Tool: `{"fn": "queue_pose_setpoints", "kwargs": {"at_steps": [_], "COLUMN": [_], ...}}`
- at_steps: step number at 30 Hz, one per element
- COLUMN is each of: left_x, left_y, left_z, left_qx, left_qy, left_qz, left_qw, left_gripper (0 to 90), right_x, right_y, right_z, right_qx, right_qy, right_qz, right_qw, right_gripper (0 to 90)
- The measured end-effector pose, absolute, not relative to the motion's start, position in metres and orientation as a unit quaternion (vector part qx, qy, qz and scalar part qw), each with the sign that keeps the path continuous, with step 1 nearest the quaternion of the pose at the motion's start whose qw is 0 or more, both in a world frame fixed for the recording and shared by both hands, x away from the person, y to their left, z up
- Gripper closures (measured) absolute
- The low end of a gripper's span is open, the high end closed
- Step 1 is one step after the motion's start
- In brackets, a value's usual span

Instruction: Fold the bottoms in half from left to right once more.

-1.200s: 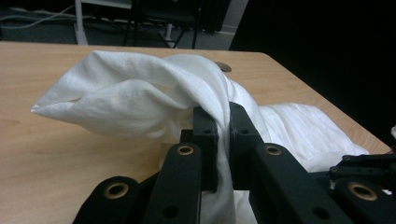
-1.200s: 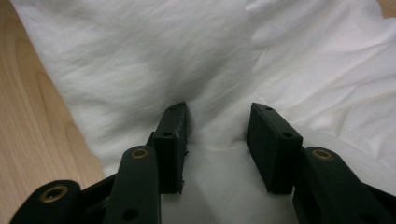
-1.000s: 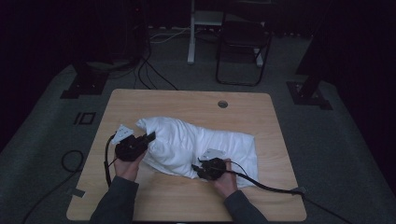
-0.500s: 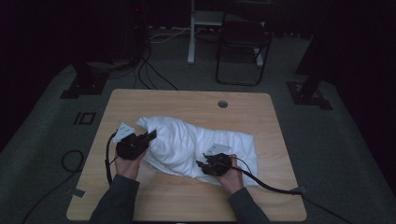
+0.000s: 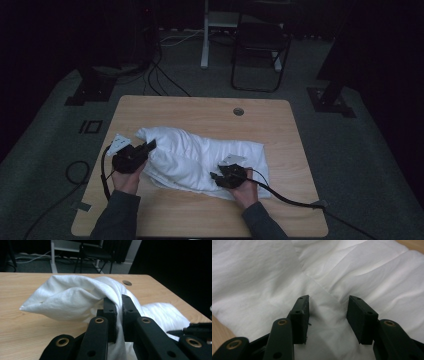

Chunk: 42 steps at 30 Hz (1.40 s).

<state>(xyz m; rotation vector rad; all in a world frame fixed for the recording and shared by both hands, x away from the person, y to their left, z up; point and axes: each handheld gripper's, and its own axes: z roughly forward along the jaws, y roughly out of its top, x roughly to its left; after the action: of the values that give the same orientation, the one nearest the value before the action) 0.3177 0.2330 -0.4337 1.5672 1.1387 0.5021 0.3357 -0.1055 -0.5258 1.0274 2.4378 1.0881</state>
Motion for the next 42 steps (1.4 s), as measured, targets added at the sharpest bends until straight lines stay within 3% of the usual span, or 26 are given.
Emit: {"fn": "queue_pose_setpoints", "kwargs": {"at_steps": [6, 10, 19, 27, 31, 42], "left_x": [0.318, 0.319, 0.321, 0.323, 0.324, 0.328], "left_y": [0.236, 0.234, 0.22, 0.203, 0.195, 0.168], "left_z": [-0.43, -0.43, -0.417, -0.41, -0.409, -0.405], "left_qx": [0.659, 0.659, 0.664, 0.677, 0.683, 0.701], "left_qy": [0.477, 0.476, 0.457, 0.436, 0.427, 0.4], "left_qz": [0.215, 0.212, 0.215, 0.214, 0.211, 0.2], "left_qw": [0.541, 0.543, 0.552, 0.553, 0.554, 0.555], "left_gripper": [85.0, 85.0, 85.0, 85.0, 85.0, 85.0], "right_x": [0.336, 0.334, 0.34, 0.322, 0.317, 0.322], "right_y": [-0.097, -0.11, -0.103, -0.134, -0.159, -0.148], "right_z": [-0.52, -0.511, -0.533, -0.515, -0.53, -0.541], "right_qx": [0.339, 0.357, 0.368, 0.368, 0.392, 0.391], "right_qy": [0.846, 0.829, 0.833, 0.824, 0.82, 0.827], "right_qz": [0.392, 0.403, 0.393, 0.398, 0.385, 0.369], "right_qw": [0.129, 0.151, 0.126, 0.165, 0.16, 0.162], "right_gripper": [51.6, 53.0, 55.8, 53.5, 52.4, 53.4]}}
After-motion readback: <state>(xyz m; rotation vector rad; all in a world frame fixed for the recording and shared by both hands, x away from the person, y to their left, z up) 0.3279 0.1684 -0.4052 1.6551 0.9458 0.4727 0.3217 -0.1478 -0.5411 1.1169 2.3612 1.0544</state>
